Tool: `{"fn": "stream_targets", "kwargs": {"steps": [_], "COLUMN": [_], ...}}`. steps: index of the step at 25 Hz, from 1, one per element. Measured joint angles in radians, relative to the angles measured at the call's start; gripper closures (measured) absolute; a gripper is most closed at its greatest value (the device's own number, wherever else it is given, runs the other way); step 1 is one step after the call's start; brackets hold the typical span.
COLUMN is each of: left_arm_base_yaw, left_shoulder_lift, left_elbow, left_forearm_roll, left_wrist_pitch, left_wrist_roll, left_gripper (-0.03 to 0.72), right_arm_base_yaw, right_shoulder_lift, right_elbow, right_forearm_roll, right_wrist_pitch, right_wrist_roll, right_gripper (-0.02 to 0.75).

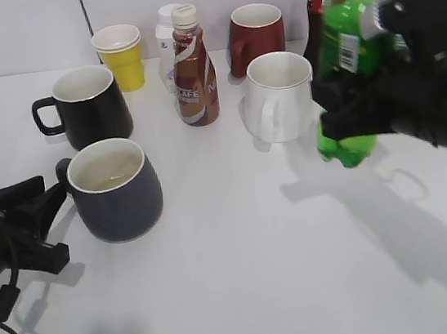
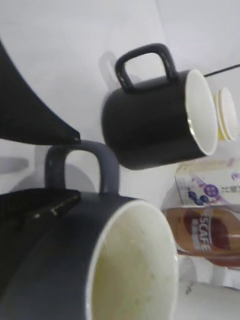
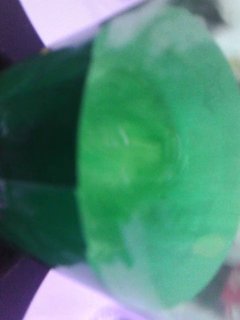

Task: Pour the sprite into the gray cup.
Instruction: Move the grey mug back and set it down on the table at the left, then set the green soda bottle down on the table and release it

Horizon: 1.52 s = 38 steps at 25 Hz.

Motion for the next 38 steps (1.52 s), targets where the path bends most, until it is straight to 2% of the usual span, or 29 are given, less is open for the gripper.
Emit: {"fn": "stream_targets", "kwargs": {"steps": [2, 5, 10, 19, 26, 30, 33, 36, 38], "left_arm_base_yaw": [0.000, 0.000, 0.000, 0.000, 0.000, 0.000, 0.000, 0.000, 0.000], "left_shoulder_lift": [-0.024, -0.060, -0.097, -0.122, -0.197, -0.311, -0.439, -0.591, -0.700], "left_elbow": [0.002, 0.002, 0.002, 0.002, 0.002, 0.003, -0.016, -0.085, -0.152], "left_forearm_roll": [0.002, 0.002, 0.007, 0.009, 0.011, 0.008, 0.006, 0.006, 0.006], "left_wrist_pitch": [-0.002, 0.017, 0.031, 0.035, 0.070, 0.167, 0.319, 0.580, 0.790], "left_wrist_roll": [0.000, 0.000, 0.000, 0.000, 0.000, 0.000, 0.000, 0.000, 0.000], "left_gripper": [0.449, 0.449, 0.449, 0.449, 0.449, 0.449, 0.449, 0.449, 0.449], "right_arm_base_yaw": [-0.001, -0.001, -0.001, -0.001, -0.001, -0.001, -0.001, -0.001, -0.001], "right_shoulder_lift": [0.018, 0.041, 0.094, 0.143, 0.113, -0.006, -0.138, -0.294, -0.400], "right_elbow": [0.039, 0.082, 0.121, 0.161, 0.161, 0.160, 0.140, 0.088, 0.027], "right_forearm_roll": [-0.007, -0.079, -0.152, -0.163, -0.168, -0.169, -0.169, -0.169, -0.168], "right_wrist_pitch": [-0.060, -0.130, -0.215, -0.362, -0.504, -0.426, -0.322, -0.165, 0.004], "right_wrist_roll": [0.045, 0.094, 0.104, 0.107, 0.106, 0.097, 0.068, 0.004, -0.024], "right_gripper": [0.342, 0.342, 0.340, 0.150, 0.114, 0.109, 0.109, 0.109, 0.109]}}
